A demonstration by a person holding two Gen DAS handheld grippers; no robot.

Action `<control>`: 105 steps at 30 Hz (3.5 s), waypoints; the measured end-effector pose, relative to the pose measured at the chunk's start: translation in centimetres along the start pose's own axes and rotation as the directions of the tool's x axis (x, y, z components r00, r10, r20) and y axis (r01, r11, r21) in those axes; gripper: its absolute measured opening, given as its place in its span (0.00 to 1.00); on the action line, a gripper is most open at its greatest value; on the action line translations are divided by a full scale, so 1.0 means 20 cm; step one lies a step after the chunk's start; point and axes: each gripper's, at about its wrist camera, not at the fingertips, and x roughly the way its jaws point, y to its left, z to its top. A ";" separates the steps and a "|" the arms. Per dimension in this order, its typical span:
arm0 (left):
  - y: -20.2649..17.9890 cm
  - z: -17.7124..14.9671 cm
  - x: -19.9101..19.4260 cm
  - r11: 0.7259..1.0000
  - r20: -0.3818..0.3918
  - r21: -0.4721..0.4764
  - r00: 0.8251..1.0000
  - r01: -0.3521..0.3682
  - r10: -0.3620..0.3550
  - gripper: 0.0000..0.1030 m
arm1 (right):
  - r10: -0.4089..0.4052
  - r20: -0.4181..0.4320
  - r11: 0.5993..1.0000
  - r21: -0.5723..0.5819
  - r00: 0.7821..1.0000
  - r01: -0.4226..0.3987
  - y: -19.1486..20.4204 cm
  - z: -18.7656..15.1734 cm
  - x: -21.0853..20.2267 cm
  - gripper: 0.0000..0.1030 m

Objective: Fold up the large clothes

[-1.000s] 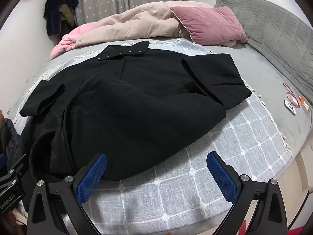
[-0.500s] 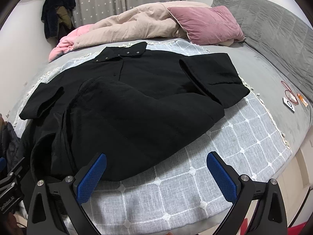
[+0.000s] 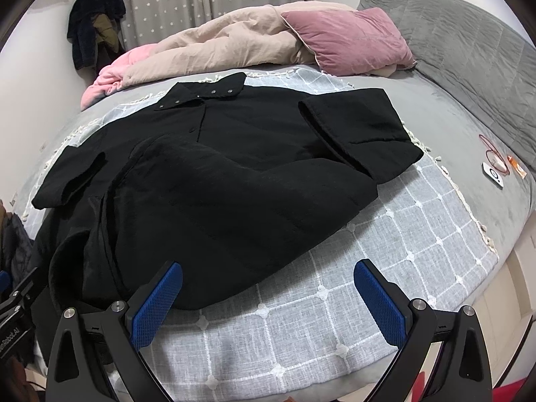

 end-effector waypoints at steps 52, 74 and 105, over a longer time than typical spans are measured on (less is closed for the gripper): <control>0.01 0.00 -0.02 1.000 0.002 -0.006 1.000 0.005 -0.005 0.99 | -0.009 -0.013 1.000 -0.012 1.000 0.009 0.01 -0.01 0.02 1.00; 0.02 0.07 -0.02 0.994 -0.046 -0.009 0.993 0.111 -0.111 0.99 | -0.023 -0.011 0.996 -0.085 1.000 0.022 0.06 0.01 0.00 1.00; 0.45 1.36 1.20 0.973 -0.270 0.210 0.962 0.093 -0.034 0.99 | 0.082 -0.282 0.931 -0.320 0.956 -0.174 -0.17 1.33 0.90 1.00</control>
